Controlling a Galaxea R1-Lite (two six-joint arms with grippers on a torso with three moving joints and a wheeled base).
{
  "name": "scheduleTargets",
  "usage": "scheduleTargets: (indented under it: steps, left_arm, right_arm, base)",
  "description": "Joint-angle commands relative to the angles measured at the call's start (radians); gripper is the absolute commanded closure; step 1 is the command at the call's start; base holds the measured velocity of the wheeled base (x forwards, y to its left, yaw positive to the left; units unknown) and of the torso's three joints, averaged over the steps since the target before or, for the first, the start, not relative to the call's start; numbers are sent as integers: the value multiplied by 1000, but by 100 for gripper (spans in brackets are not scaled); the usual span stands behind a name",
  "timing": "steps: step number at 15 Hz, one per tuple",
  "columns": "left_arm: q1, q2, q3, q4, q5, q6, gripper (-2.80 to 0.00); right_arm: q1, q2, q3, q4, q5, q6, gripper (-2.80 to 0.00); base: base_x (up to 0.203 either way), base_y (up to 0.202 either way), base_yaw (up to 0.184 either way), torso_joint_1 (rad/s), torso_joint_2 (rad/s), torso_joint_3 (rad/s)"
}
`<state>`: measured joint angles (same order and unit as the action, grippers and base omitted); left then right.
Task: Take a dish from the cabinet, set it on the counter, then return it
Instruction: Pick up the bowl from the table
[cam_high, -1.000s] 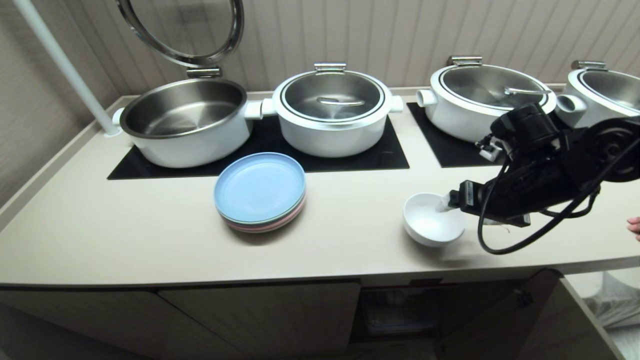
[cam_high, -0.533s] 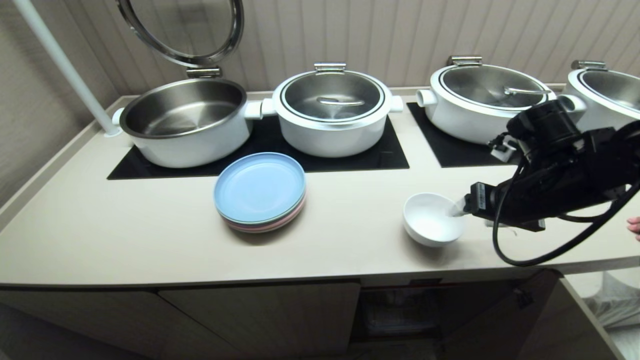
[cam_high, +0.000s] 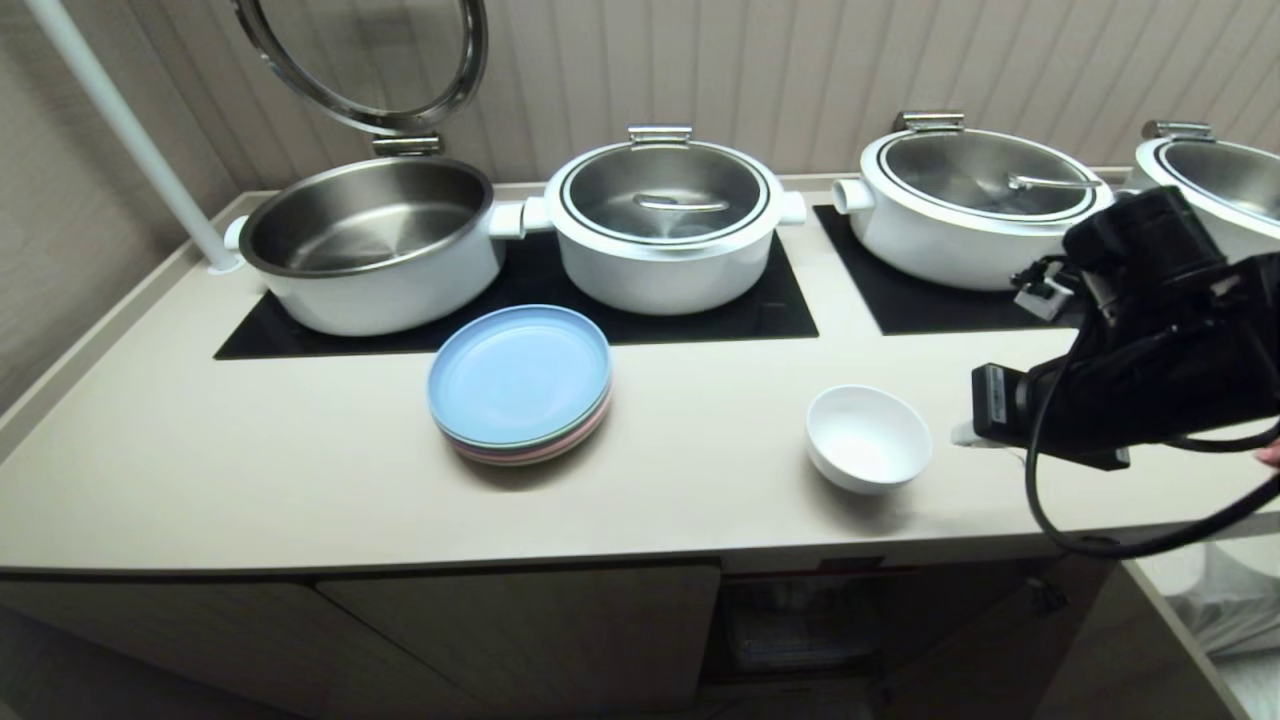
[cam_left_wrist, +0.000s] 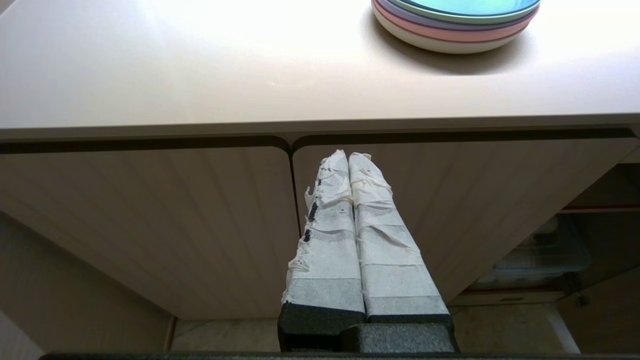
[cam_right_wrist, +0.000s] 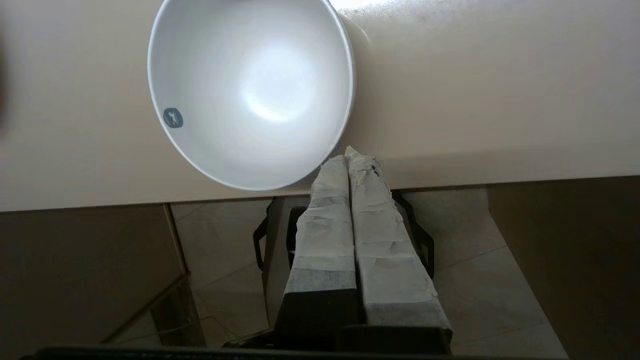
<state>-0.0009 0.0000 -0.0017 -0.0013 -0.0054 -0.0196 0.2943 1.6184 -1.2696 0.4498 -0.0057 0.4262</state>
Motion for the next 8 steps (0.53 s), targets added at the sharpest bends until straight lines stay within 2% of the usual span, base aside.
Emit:
scheduleTargets:
  steps: [1, 3, 8]
  left_arm:
    - [1, 0, 0, 0, 1, 0, 0]
    - [0, 0, 0, 0, 0, 0, 0]
    - [-1, 0, 0, 0, 0, 0, 0]
  right_arm:
    - [-1, -46, 30, 0, 0, 3, 0]
    - [-1, -81, 70, -5, -14, 2, 0]
    - [-1, -184, 164, -17, -147, 2, 0]
  base:
    - [0, 0, 0, 0, 0, 0]
    - [0, 0, 0, 0, 0, 0]
    - [0, 0, 0, 0, 0, 0]
